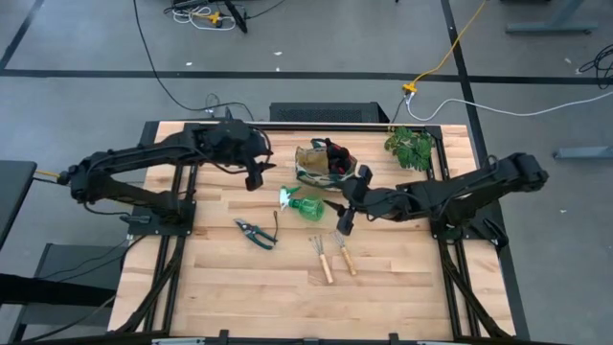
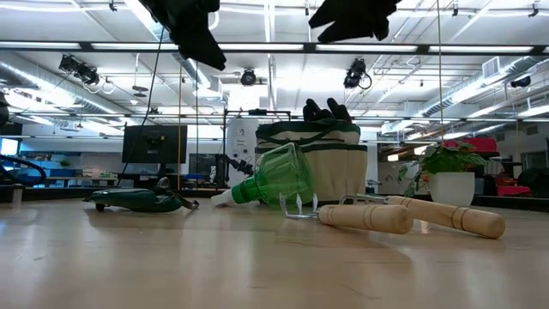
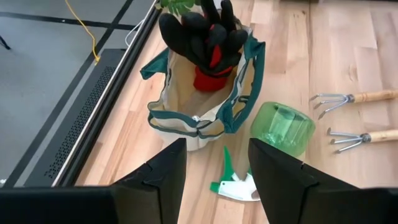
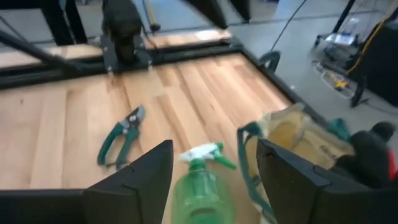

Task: Pick & Place Garden tools in Gardening bag
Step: Put the green spray into the tool bag

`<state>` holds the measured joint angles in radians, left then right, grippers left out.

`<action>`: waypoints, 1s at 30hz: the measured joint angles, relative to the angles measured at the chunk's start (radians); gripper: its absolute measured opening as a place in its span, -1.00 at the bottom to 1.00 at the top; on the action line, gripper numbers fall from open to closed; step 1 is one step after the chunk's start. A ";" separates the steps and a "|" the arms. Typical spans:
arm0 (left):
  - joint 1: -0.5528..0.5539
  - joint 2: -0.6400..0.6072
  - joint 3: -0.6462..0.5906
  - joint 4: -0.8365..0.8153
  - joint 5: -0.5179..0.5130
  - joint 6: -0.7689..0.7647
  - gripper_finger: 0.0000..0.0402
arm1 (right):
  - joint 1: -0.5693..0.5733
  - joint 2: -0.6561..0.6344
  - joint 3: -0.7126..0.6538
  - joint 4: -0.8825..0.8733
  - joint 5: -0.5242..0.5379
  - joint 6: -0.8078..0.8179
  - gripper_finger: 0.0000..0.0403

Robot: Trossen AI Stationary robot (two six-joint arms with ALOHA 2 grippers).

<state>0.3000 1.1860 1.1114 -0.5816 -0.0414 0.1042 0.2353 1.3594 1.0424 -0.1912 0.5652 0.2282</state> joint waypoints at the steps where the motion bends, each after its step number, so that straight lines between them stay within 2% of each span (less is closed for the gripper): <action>1: 0.000 -0.001 0.000 0.003 0.000 -0.005 -0.11 | -0.004 0.008 0.000 0.002 -0.018 0.005 0.16; 8: -0.001 0.001 0.000 0.000 0.000 -0.015 -0.11 | -0.033 0.055 0.000 -0.009 -0.089 0.019 0.16; 13: -0.001 0.001 0.000 0.002 0.003 -0.033 -0.11 | -0.045 0.055 0.000 -0.009 -0.095 0.022 0.16; 18: -0.011 0.010 0.000 0.001 0.110 -0.016 -0.11 | -0.044 0.055 0.000 -0.012 -0.095 0.019 0.16; 21: -0.045 0.028 0.000 0.001 0.142 0.023 -0.11 | -0.044 0.055 0.000 -0.012 -0.095 0.019 0.16; 30: -0.167 0.141 0.000 0.001 0.144 0.065 -0.11 | -0.044 0.055 0.000 -0.012 -0.087 0.018 0.16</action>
<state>0.1332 1.3268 1.1114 -0.5805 0.1024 0.1696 0.1909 1.4147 1.0424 -0.2035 0.4782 0.2459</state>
